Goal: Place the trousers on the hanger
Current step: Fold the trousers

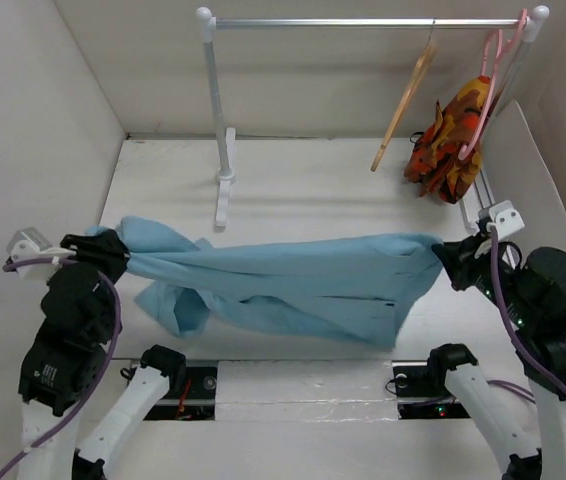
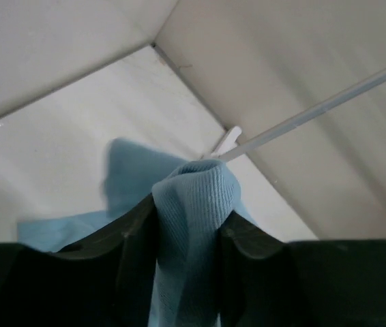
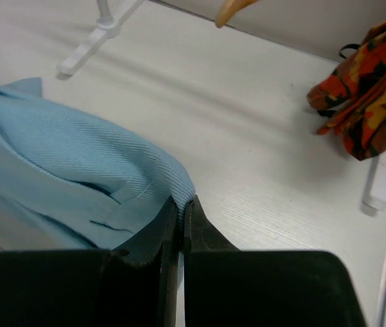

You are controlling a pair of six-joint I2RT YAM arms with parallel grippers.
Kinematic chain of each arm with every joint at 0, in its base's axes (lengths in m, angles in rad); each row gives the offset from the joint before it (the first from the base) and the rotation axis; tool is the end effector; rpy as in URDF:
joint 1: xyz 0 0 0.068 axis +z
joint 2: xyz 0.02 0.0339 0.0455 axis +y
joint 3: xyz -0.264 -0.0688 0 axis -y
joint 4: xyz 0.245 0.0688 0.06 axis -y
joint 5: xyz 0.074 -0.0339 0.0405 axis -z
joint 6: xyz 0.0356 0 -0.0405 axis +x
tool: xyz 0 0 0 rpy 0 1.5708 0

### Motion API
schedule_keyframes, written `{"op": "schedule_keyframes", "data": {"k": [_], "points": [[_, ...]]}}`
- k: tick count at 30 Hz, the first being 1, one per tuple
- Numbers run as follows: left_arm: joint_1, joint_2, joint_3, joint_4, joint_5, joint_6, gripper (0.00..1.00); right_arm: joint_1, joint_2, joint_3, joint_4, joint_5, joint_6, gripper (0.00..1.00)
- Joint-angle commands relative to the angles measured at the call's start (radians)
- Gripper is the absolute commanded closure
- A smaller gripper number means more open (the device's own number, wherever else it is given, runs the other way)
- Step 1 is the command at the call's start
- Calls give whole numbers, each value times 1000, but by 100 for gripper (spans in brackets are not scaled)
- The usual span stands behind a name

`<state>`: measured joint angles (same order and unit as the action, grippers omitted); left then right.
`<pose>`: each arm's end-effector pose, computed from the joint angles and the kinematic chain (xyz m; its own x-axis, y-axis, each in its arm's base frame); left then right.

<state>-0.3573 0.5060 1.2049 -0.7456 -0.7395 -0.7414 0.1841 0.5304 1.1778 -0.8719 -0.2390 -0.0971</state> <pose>0.0442 0.0091 0.4403 0.2191 -0.6144 -0.7580 -0.3041 0.6951 -0.6514 0.0549 0.0188 0.4185 -0.1786 -0.1291 -0.9754 -0.4241 0.9047 -0.0421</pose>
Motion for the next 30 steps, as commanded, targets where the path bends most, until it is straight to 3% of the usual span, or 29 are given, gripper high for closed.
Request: {"op": "schedule_keyframes", "data": {"k": [1, 3, 4, 6, 8, 9, 13, 14, 15, 16, 17, 19, 20, 22, 23, 24, 25, 27, 28, 30], "points": [[9, 19, -109, 8, 30, -103, 67, -6, 32, -29, -66, 173, -47, 100], [9, 26, -235, 58, 106, -154, 56, -6, 71, -131, 32, 233, -47, 100], [9, 32, -276, 87, 173, -161, 38, -6, 97, -162, 71, 286, -47, 100], [9, 45, -369, 148, 228, -231, 19, -37, 159, -220, 214, 389, -49, 100], [9, 72, -384, 195, 276, -205, 11, -108, 294, -256, 316, 376, -53, 100], [9, 91, -372, 201, 275, -185, 11, -200, 342, -263, 437, 350, -50, 100], [9, 170, -311, 190, 217, -112, 12, -370, 609, -163, 545, 279, 3, 100], [9, 177, -318, 186, 206, -104, 10, -382, 634, -141, 550, 256, 7, 91], [9, 186, -329, 186, 198, -99, 8, -382, 649, -121, 525, 247, -10, 55], [9, 206, -340, 186, 187, -92, 6, -373, 660, -106, 508, 203, -24, 41], [9, 221, -361, 186, 190, -93, 4, -356, 652, -109, 492, 176, -32, 31], [9, 294, -375, 190, 221, -110, 1, -298, 608, -156, 482, 150, -58, 30], [9, 324, -364, 181, 236, -124, 1, -276, 571, -190, 485, 117, -62, 31], [9, 408, -355, 166, 300, -139, 1, -230, 459, -306, 495, 78, -66, 49], [21, 431, -355, 163, 316, -168, 1, -180, 418, -344, 499, 31, -69, 61], [41, 452, -361, 137, 337, -191, 1, -155, 346, -418, 513, 3, -61, 93], [111, 475, -378, 143, 433, -200, 1, -126, 317, -446, 513, -28, -59, 100], [216, 473, -467, 195, 549, -211, 1, -14, 278, -484, 517, -106, -69, 100], [342, 435, -548, 266, 732, -202, 1, 77, 272, -500, 495, -102, -73, 100], [459, 422, -617, 317, 799, -199, 1, 164, 278, -498, 463, -57, -79, 97]]}}
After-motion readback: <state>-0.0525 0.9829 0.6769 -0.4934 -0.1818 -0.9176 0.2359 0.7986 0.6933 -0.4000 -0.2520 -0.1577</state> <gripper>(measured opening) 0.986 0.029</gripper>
